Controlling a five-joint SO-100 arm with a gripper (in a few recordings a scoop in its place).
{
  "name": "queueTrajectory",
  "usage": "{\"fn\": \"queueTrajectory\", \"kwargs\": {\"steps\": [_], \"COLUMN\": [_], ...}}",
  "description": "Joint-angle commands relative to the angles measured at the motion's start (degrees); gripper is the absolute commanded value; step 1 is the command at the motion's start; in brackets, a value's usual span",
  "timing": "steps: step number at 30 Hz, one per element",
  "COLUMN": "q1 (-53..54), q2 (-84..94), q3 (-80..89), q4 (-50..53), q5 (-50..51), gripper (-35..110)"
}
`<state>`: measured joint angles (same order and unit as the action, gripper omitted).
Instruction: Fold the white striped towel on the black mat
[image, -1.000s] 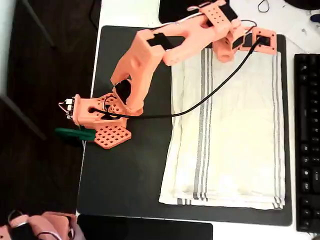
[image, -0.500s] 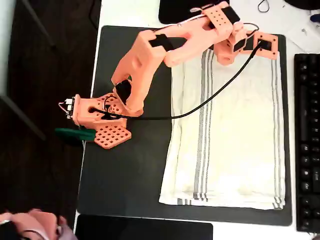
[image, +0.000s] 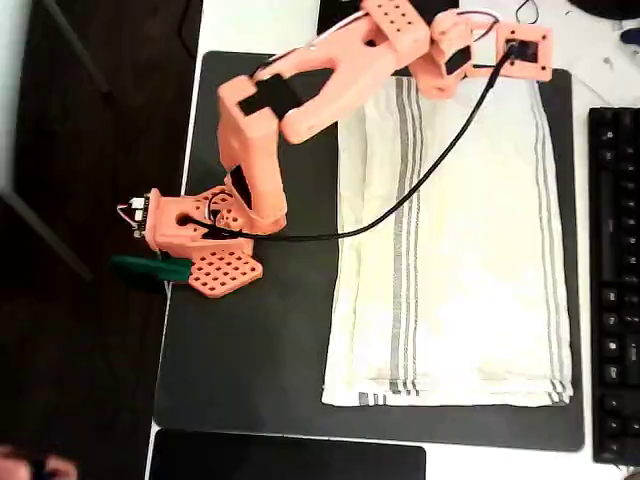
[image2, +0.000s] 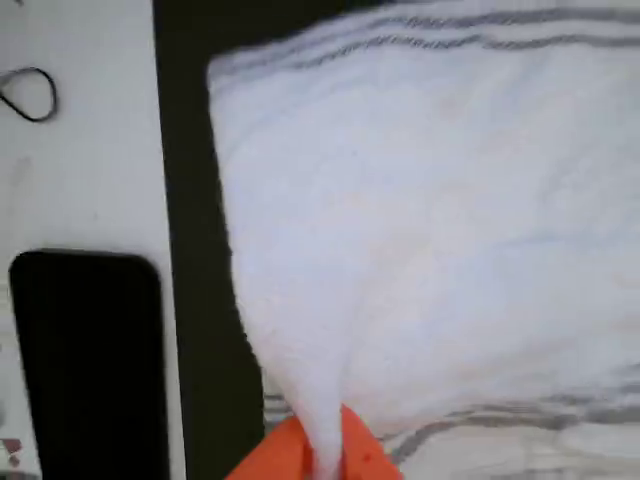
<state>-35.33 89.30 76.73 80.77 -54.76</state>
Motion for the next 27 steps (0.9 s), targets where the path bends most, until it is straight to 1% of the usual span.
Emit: {"fn": "queueTrajectory", "kwargs": {"steps": [1, 6, 9, 16, 27], "q1": [2.9, 9.58, 10.81, 3.69, -4.83], "q2": [7.21, 14.41, 17.23, 16.26, 5.01], "q3": [-0.18, 1.93, 6.42, 13.18, 17.67], "q4": [2.46, 7.12, 5.71, 1.14, -10.99], "q5": [-2.11, -5.71, -7.47, -2.37, 4.57], "gripper": [0, 0, 0, 0, 0]}}
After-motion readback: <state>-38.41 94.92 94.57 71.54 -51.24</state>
